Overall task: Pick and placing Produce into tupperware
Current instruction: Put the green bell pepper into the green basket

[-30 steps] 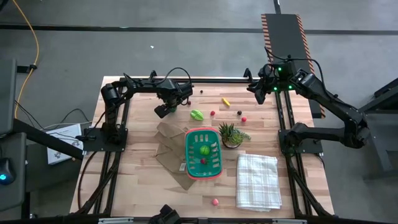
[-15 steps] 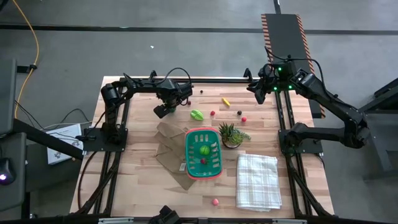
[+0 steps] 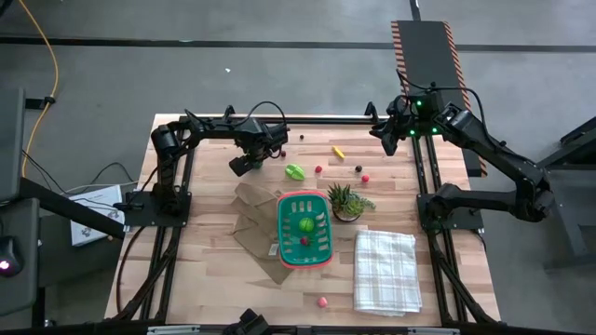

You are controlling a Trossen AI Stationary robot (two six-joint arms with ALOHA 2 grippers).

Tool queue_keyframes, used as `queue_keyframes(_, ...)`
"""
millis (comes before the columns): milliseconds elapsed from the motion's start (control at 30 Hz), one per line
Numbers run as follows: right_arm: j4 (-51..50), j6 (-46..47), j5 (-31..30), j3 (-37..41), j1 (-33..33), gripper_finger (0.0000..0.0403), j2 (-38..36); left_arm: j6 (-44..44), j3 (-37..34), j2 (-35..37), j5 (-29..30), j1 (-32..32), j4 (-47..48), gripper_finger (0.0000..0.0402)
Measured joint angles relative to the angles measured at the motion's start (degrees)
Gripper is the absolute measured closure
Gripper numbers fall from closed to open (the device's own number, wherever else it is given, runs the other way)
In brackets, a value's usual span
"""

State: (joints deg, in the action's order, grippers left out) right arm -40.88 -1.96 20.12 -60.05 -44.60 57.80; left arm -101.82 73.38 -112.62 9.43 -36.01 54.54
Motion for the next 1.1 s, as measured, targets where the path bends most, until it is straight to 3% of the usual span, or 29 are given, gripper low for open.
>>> queue_keyframes(333,0.0,0.0,-0.02,0.0,0.0,0.0313,0.0,0.0,0.0,0.0,0.0,0.0,0.0,0.02)
queue_keyframes(1100,0.07,0.0,-0.02,0.0,0.01,0.0313,0.0,-0.02,0.02,0.0,-0.02,0.0,-0.15,0.0192)
